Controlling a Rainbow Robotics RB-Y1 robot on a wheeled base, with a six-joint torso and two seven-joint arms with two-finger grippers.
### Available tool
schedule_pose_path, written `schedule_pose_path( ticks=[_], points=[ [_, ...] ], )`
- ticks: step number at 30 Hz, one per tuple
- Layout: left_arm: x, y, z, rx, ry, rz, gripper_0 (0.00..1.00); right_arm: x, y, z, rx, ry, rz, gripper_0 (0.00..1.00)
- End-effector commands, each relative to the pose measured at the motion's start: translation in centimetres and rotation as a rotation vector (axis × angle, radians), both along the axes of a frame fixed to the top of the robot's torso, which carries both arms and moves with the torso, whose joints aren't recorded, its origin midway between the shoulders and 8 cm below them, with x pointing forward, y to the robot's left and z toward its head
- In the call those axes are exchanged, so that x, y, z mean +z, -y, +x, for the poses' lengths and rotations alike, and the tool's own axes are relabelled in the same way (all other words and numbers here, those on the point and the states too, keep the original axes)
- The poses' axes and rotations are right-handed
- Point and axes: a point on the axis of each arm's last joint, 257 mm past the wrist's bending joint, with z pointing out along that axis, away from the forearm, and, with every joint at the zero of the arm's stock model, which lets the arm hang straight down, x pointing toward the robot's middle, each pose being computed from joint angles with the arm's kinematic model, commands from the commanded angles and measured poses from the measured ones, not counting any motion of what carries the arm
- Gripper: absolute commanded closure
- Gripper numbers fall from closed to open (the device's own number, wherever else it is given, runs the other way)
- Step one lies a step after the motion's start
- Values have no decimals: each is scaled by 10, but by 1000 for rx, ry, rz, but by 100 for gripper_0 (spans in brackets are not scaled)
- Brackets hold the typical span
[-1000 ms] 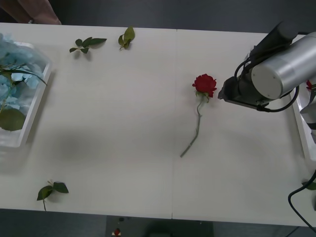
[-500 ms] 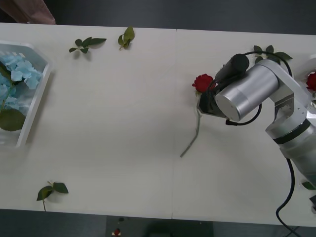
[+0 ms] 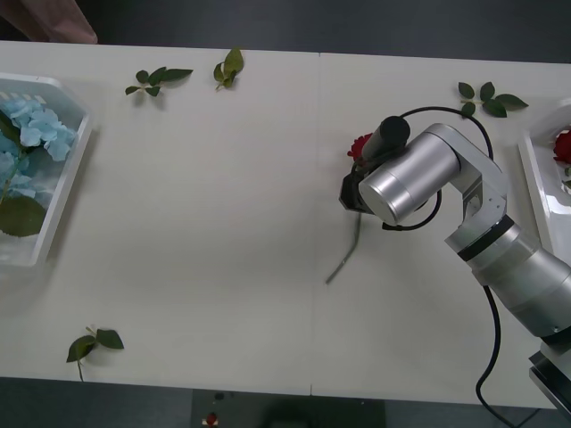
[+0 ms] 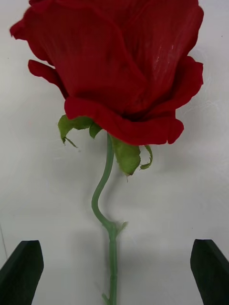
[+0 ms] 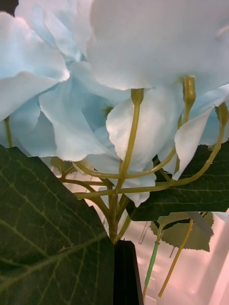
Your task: Put the red flowers into the right box and the blue flowers into the left box
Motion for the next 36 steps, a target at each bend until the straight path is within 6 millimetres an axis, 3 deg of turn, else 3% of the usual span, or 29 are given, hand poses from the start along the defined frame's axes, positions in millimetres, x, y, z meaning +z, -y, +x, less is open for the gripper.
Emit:
schedule_pose_path(
  ticks=[1,5,10,18,21,28,33,35,36],
  points=[
    [6,-10,5,-27,7,61,100,11,-6,13,-15,45,15,10],
    [4,-6,8,-40,11,60,78,6,-8,18,-10,51,19,10],
    [10,-4,14,-52,44,62,40,2,-6,23,-14,48,14,10],
    [37,15,28,-102,117,66,8,-5,-5,25,-21,33,1,10],
    [52,36,30,-137,139,20,0,-7,-5,24,-21,29,-2,10],
    [81,105,38,-284,198,-65,0,-9,-6,23,-21,26,-1,11],
    [88,160,38,-409,219,-141,0,-14,-3,23,-24,19,-11,13],
    [91,183,35,-474,227,-172,0,-15,-1,23,-27,17,-14,19],
    [93,192,34,-509,233,-169,0,-16,-1,23,-27,16,-16,31]
  ],
)
